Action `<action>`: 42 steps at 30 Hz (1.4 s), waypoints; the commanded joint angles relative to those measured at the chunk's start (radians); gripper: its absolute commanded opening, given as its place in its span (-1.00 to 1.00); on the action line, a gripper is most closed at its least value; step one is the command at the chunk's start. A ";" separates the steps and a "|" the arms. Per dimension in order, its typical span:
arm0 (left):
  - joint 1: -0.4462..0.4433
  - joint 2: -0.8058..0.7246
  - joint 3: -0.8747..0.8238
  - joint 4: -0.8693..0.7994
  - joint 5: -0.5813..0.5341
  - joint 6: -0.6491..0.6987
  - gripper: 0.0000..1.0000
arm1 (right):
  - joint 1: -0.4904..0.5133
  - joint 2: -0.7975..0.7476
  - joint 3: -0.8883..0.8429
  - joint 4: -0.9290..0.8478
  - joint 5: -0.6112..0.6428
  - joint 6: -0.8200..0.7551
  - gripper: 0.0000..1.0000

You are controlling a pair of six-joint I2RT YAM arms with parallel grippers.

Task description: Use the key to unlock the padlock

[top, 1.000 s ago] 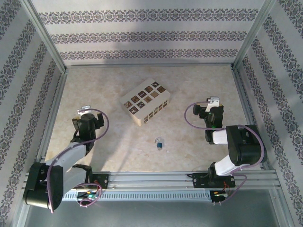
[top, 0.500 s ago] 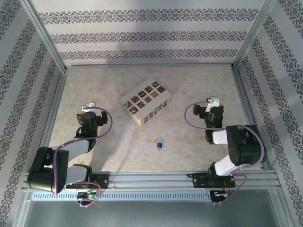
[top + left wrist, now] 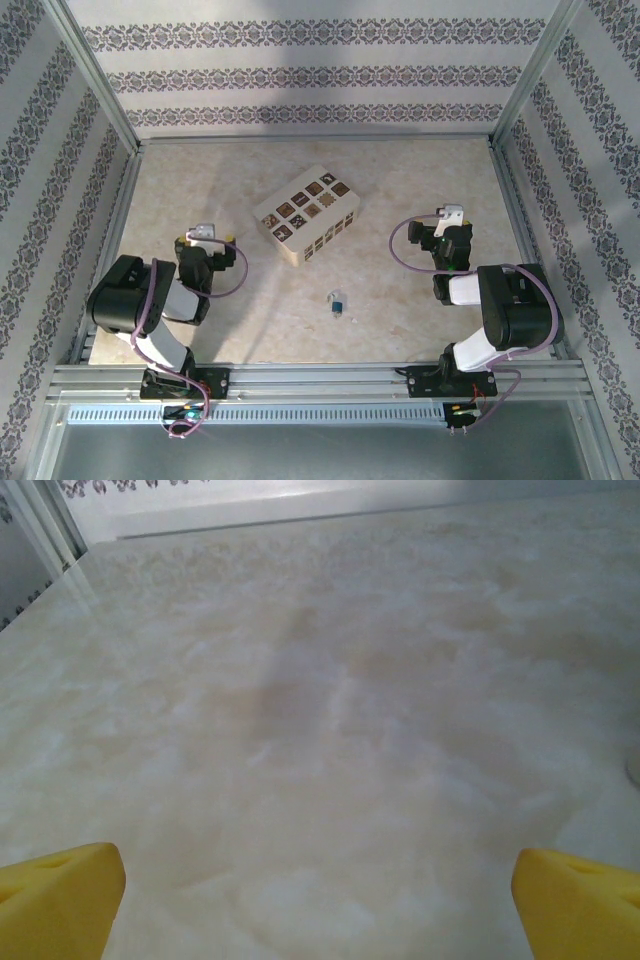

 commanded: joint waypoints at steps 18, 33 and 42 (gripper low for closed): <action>0.099 -0.062 0.197 -0.277 0.150 -0.039 0.99 | -0.001 -0.009 0.009 0.008 0.015 0.014 0.97; 0.099 -0.060 0.197 -0.271 0.149 -0.037 0.99 | -0.001 -0.009 0.009 0.007 0.015 0.013 0.97; 0.099 -0.060 0.197 -0.272 0.149 -0.036 0.99 | 0.011 -0.008 0.045 -0.030 -0.019 -0.016 0.97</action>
